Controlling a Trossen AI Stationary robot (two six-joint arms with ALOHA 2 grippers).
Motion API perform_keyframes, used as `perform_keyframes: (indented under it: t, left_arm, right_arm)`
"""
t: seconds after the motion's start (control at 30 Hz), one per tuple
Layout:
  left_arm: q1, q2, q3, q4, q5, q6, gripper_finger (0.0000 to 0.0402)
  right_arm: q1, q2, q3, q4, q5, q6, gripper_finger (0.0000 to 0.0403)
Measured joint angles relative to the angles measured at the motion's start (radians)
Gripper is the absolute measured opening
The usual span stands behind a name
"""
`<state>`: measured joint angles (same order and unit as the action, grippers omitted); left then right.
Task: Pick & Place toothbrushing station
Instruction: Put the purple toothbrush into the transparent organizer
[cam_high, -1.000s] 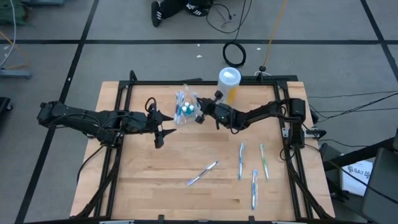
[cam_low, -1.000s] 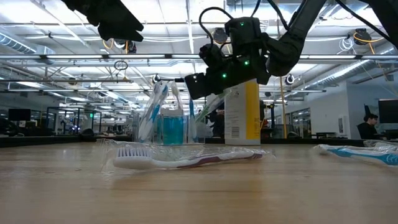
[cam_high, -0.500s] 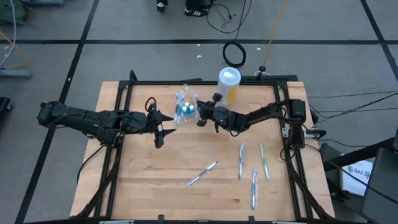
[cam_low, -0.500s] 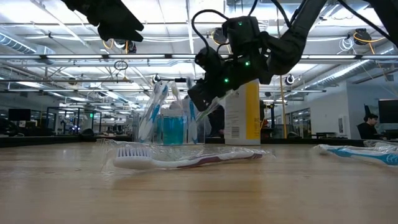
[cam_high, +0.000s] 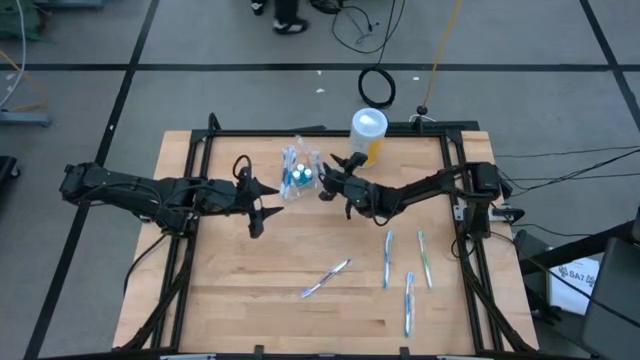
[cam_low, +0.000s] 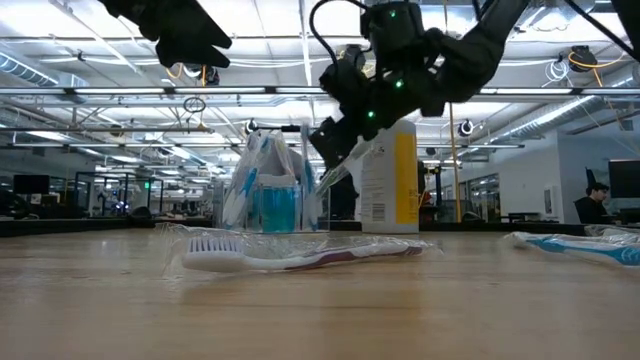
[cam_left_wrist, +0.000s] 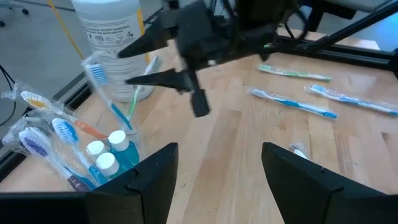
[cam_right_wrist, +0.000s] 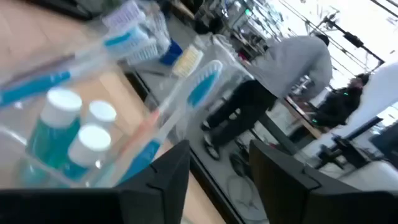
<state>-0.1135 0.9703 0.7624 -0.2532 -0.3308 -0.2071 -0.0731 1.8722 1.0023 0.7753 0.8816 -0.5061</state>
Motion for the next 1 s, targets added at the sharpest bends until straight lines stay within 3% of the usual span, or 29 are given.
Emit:
perform_keyframes:
  t: [0.1, 0.2, 0.47, 0.63, 0.73, 0.83, 1.0]
  left_arm:
    - [0.000, 0.004, 0.000, 0.002, 0.001, -0.035, 0.0239]
    - [-0.002, 0.037, 0.001, 0.021, 0.030, -0.065, 0.0239]
    - [-0.061, 0.202, 0.001, 0.235, 0.155, -0.061, 0.0239]
    - [-0.106, 0.319, 0.001, 0.402, 0.254, -0.095, 0.0239]
    - [-0.144, 0.386, 0.001, 0.440, 0.252, -0.174, 0.0239]
    - [-0.206, 0.468, 0.001, 0.466, 0.168, -0.277, 0.0239]
    - [-0.329, 0.608, 0.001, 0.569, -0.003, -0.327, 0.0239]
  right_arm:
    - [0.029, -0.070, -0.003, -0.125, 0.002, 0.043, 0.0179]
    - [0.051, -0.168, -0.003, -0.317, -0.052, 0.185, 0.0186]
    - [0.106, -0.401, -0.014, -0.803, -0.371, 0.568, 0.0178]
    - [0.138, -0.486, -0.112, -0.791, -0.545, 0.591, 0.0173]
    - [0.149, -0.526, -0.162, -0.738, -0.572, 0.575, 0.0172]
    - [0.156, -0.548, -0.200, -0.662, -0.571, 0.573, 0.0172]
    - [0.158, -0.563, -0.216, -0.593, -0.573, 0.576, 0.0171]
